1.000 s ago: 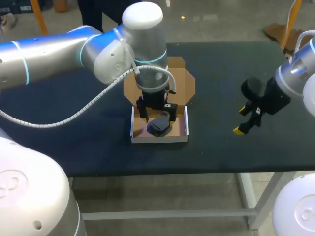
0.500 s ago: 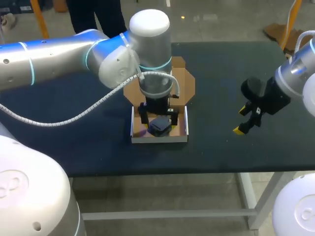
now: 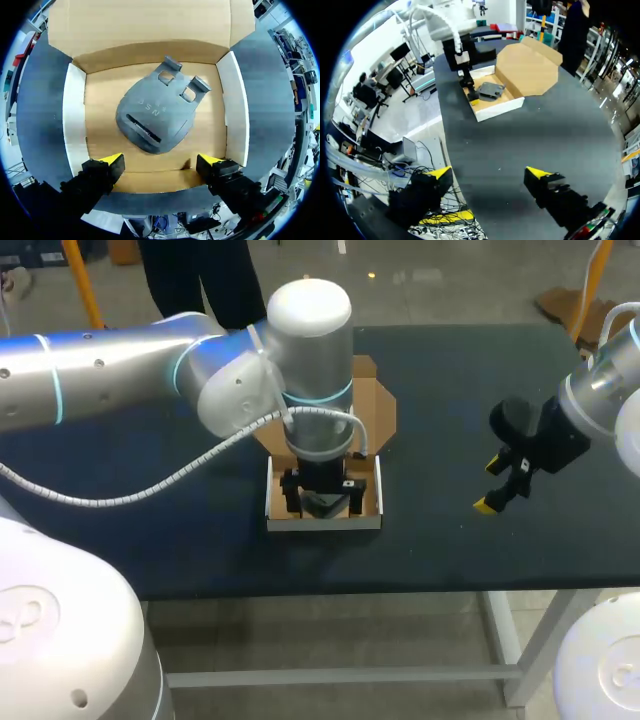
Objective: Assemble the packaging by folding the flat box into shape, placing the metal phone stand inside, and closing the box properly
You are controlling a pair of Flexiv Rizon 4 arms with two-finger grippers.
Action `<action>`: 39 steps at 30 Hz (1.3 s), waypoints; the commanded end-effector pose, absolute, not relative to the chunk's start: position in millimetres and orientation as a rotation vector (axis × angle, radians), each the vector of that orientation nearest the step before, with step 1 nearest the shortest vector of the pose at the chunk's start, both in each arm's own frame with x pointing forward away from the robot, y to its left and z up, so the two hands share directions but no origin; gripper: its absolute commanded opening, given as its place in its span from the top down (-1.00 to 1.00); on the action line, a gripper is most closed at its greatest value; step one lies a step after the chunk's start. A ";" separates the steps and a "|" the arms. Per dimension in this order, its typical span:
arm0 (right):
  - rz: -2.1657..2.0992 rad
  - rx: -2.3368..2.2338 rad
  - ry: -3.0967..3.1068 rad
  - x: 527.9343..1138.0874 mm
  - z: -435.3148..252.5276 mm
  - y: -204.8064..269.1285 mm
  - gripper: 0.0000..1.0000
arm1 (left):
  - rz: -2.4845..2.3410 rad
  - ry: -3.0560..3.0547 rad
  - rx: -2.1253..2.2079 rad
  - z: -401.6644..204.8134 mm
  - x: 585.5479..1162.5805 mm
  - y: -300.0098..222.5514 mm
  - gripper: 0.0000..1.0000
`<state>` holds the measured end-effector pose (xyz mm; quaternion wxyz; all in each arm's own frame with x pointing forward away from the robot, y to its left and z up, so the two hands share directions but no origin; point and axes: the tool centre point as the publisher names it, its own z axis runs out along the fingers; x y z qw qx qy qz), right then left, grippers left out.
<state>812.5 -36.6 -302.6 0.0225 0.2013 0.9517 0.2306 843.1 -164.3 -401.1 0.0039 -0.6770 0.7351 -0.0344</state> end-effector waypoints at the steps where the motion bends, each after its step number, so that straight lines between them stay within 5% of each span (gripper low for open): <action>1: 0.722 0.620 2.950 811.8 -301.3 -38.4 -1.00 | -0.114 2.288 -2.115 -399.6 833.0 -165.6 -1.00; 39: 0.722 0.620 2.950 811.8 -301.3 -38.4 -1.00 | -0.009 2.169 -2.276 -406.1 798.4 -164.4 -1.00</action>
